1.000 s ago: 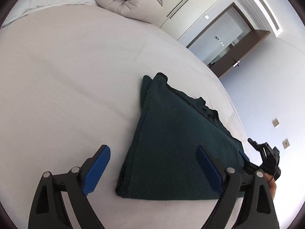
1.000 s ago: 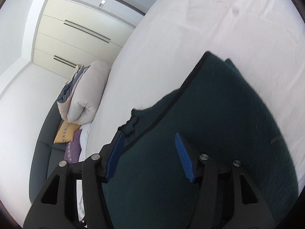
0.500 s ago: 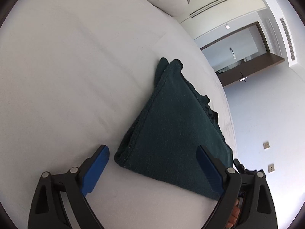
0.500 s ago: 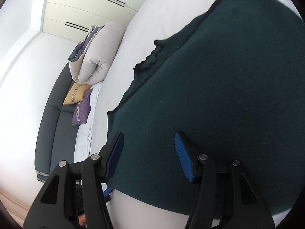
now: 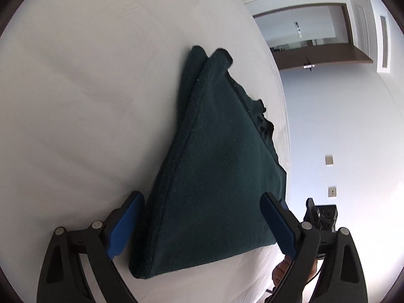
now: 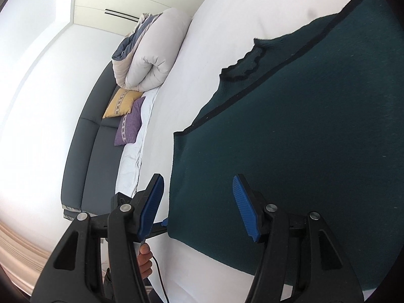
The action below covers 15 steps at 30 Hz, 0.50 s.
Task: Fold small clothes
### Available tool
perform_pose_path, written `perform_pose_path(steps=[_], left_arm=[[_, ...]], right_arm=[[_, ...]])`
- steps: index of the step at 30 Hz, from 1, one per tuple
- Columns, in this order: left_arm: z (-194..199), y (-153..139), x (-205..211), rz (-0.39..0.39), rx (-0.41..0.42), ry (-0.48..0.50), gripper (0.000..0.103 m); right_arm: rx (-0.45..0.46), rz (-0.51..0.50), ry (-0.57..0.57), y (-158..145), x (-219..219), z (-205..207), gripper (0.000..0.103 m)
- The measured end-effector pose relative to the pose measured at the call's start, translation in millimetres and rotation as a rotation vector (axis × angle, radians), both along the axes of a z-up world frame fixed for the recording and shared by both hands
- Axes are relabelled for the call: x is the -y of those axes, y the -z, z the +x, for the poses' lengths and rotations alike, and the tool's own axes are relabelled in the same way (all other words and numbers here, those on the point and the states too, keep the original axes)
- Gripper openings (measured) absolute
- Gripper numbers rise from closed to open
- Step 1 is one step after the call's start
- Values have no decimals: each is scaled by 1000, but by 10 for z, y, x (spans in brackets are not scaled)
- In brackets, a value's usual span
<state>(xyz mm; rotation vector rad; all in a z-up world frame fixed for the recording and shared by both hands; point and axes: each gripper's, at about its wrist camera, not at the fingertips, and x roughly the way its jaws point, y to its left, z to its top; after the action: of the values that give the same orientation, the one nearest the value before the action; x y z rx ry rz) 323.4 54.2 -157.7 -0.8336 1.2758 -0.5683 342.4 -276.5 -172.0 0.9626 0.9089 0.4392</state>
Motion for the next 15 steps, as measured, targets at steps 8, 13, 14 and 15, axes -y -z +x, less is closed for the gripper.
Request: perform_pose_path(steps=[8,13,14,15], left_arm=[[25,137,163,-141,-42,63,45],[-26,170,28,-198,-21,15,14],[-32,149,-1,-206,-15,3,14],[-35,114,-16,-211,-6,-4,14]], right_arm=[[-56,30,-106,48,-426,325,57],[-125,21,-185,194,-672,542,57],[-156,18,-177,279,-679,579,59],[-180,27,-167,374,-672,607,59]])
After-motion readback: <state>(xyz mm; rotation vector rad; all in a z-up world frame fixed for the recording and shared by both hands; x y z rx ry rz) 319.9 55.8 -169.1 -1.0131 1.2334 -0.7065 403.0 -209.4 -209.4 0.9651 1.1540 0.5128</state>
